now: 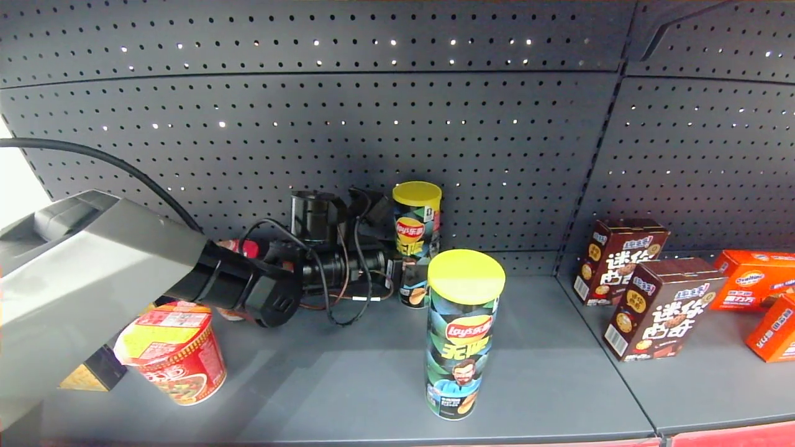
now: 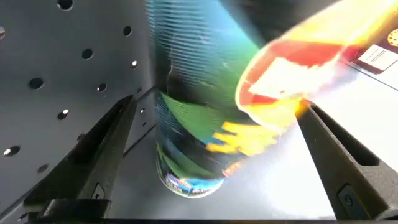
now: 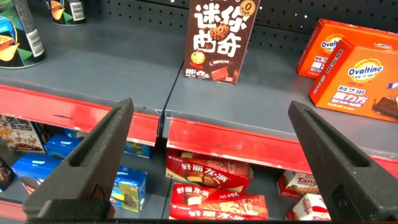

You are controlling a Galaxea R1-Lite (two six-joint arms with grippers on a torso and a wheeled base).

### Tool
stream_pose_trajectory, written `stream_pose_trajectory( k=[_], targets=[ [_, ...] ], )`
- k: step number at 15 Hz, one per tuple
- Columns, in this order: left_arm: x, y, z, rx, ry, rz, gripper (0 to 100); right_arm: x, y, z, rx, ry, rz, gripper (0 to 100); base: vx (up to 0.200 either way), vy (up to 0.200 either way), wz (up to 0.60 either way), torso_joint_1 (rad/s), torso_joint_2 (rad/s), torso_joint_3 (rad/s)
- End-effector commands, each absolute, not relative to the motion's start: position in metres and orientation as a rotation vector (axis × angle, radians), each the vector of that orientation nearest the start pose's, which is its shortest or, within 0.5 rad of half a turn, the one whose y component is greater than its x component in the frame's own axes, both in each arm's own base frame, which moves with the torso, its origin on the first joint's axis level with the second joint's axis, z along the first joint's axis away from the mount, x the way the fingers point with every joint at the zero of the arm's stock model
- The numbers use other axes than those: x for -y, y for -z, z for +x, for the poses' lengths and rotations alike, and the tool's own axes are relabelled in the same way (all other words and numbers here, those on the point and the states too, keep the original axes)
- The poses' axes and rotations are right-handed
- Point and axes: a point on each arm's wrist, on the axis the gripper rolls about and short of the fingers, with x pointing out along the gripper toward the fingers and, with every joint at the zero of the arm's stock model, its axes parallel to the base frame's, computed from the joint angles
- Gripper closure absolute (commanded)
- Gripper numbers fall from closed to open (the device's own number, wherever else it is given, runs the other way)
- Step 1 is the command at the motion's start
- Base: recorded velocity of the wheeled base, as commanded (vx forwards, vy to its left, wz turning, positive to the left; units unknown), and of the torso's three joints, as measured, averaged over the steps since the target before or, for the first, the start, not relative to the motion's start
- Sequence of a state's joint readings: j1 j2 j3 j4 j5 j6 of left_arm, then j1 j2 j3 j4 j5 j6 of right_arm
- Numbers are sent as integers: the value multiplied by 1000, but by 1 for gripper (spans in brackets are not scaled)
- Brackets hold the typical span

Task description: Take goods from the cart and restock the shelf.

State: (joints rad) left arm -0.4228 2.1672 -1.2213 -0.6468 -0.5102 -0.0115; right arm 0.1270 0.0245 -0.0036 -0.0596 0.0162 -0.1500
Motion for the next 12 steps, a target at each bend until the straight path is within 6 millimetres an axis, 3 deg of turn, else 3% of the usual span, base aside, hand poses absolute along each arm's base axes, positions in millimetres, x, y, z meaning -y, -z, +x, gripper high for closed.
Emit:
stream_pose_trajectory(
  k=[1,8,12],
  targets=[
    [178,-132,374,-307,918,-25,0,2,-83,-21,48,-141,-148,0,0,0,0,0,0,0],
    [153,-147,350,-311,875,-31,0,2,-83,-21,48,-141,-148,0,0,0,0,0,0,0],
    [123,-172,331,-268,804,-44,0,2,-83,-21,49,-141,-148,0,0,0,0,0,0,0]
  ],
)
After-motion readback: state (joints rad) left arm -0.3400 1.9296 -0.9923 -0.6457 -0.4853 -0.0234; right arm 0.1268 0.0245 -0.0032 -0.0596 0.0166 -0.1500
